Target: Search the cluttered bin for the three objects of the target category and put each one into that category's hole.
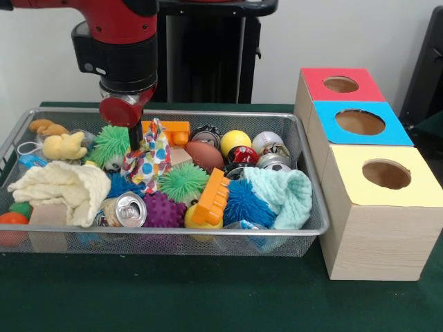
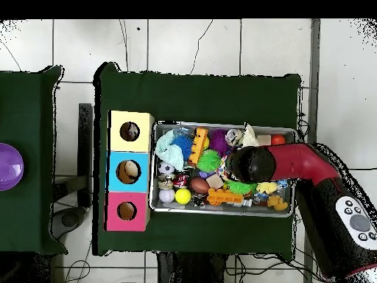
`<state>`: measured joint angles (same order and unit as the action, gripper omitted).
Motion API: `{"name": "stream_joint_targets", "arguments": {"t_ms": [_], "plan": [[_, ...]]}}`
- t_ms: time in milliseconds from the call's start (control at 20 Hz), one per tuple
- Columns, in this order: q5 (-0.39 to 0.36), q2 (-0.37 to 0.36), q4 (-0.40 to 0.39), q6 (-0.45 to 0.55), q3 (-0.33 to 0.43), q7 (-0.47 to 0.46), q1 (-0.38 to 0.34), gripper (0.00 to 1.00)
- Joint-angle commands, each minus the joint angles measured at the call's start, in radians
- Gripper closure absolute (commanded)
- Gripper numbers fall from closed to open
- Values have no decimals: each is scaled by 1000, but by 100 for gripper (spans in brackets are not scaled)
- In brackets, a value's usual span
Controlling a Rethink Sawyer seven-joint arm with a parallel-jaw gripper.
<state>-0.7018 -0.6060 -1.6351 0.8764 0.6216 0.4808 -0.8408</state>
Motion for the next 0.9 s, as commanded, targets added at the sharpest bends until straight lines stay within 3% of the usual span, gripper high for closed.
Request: {"name": "stream_joint_targets", "arguments": {"t_ms": [50, 300, 600, 900], "plan": [[109, 37, -60, 11, 131, -161, -143, 100], [114, 25, -69, 17, 150, -131, -146, 100], [144, 2, -100, -71, 157, 71, -57, 100], [238, -39, -113, -112, 126, 276, 51, 100]]}}
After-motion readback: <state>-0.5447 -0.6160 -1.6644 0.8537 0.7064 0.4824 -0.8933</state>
